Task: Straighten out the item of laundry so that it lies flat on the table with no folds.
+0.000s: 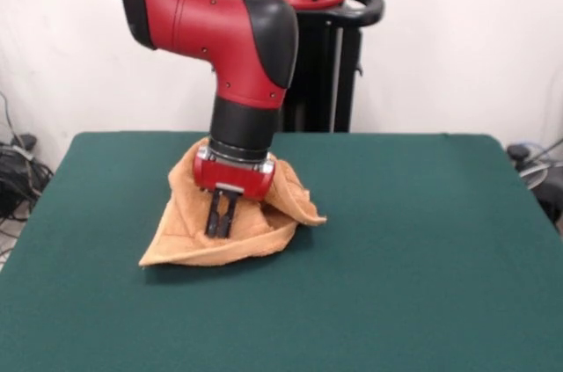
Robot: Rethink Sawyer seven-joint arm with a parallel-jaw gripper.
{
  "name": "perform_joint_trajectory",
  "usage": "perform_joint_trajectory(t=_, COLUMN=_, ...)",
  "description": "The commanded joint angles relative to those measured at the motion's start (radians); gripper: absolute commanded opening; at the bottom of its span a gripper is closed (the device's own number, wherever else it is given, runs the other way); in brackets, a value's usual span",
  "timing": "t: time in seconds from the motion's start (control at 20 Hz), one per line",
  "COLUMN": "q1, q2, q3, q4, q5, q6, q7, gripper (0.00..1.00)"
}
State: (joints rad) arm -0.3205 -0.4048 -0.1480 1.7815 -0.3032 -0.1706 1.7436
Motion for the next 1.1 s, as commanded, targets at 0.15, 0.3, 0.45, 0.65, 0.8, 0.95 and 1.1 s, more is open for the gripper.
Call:
perform_joint_trajectory(t=0.15, q1=0.006, q2=0.097, q3=-0.042, q4=-0.104, q5=0.096, q6=-0.204, q7=0.181, gripper=0.00)
perform_joint_trajectory(t=0.3, q1=0.009, q2=0.124, q3=-0.052, q4=-0.115, q5=0.112, q6=-0.249, q7=0.164, gripper=0.00)
perform_joint_trajectory(t=0.45, q1=-0.032, q2=0.135, q3=0.002, q4=-0.121, q5=0.088, q6=-0.172, q7=0.151, gripper=0.00)
perform_joint_trajectory(t=0.65, q1=-0.006, q2=0.093, q3=-0.022, q4=-0.090, q5=0.100, q6=-0.123, q7=0.138, gripper=0.00)
perform_joint_trajectory(t=0.8, q1=0.000, q2=0.078, q3=-0.037, q4=-0.099, q5=0.092, q6=-0.108, q7=0.119, gripper=0.00)
perform_joint_trajectory(t=0.95, q1=0.020, q2=0.045, q3=-0.050, q4=-0.078, q5=0.094, q6=-0.085, q7=0.116, gripper=0.00)
perform_joint_trajectory(t=1.1, q1=-0.059, q2=-0.035, q3=0.063, q4=-0.007, q5=0.075, q6=0.126, q7=0.108, gripper=0.00)
